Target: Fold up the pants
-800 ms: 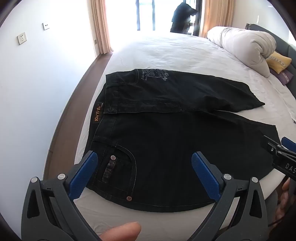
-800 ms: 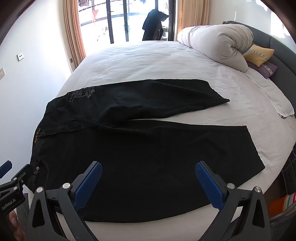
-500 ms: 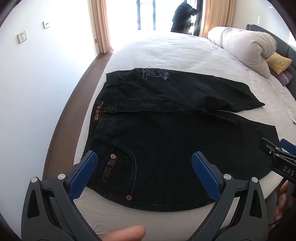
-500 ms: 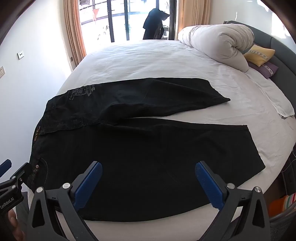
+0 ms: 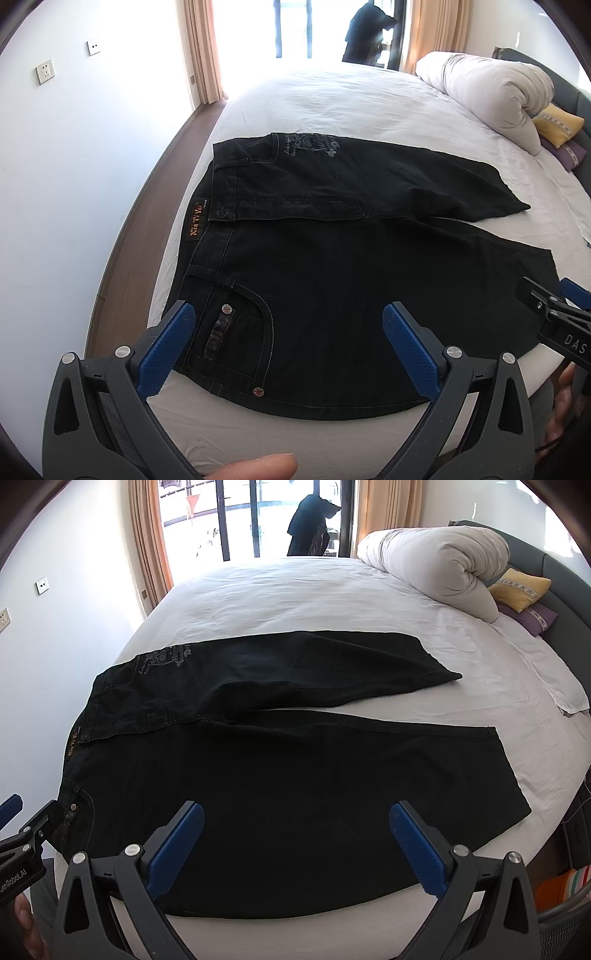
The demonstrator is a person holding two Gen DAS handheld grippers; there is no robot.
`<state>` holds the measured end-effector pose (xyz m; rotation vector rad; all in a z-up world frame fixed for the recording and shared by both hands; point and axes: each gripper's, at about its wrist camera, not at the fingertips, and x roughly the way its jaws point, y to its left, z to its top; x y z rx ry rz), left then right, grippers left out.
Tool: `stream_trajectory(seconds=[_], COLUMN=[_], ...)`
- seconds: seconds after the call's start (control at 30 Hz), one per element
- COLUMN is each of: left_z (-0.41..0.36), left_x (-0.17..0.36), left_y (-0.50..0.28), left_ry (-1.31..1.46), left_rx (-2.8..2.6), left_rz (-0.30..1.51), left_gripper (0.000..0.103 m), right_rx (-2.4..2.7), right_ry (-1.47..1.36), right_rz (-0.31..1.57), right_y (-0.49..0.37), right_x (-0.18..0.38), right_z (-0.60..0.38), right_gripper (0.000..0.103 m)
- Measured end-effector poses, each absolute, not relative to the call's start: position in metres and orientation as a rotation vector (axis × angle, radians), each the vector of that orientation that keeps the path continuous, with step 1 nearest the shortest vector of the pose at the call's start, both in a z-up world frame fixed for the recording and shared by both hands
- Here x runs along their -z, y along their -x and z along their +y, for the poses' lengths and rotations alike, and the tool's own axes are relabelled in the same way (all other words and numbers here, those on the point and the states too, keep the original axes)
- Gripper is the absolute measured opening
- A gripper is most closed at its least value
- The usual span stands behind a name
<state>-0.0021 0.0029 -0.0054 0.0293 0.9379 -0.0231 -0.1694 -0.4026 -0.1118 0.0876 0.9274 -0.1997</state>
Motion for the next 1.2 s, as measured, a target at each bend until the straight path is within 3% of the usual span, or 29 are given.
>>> stream_trajectory(seconds=[1.2], left_z=[0.0032], left_x=[0.0057], left_y=[0.001], left_ry=[-0.028], left_rx=[0.021], left_rz=[0.943], left_gripper=[0.103], right_rx=[0.196], right_ry=[-0.091], right_rz=[0.942], right_y=[0.1709], right_x=[0.1212], right_z=[-0.398], right_gripper=[0.103])
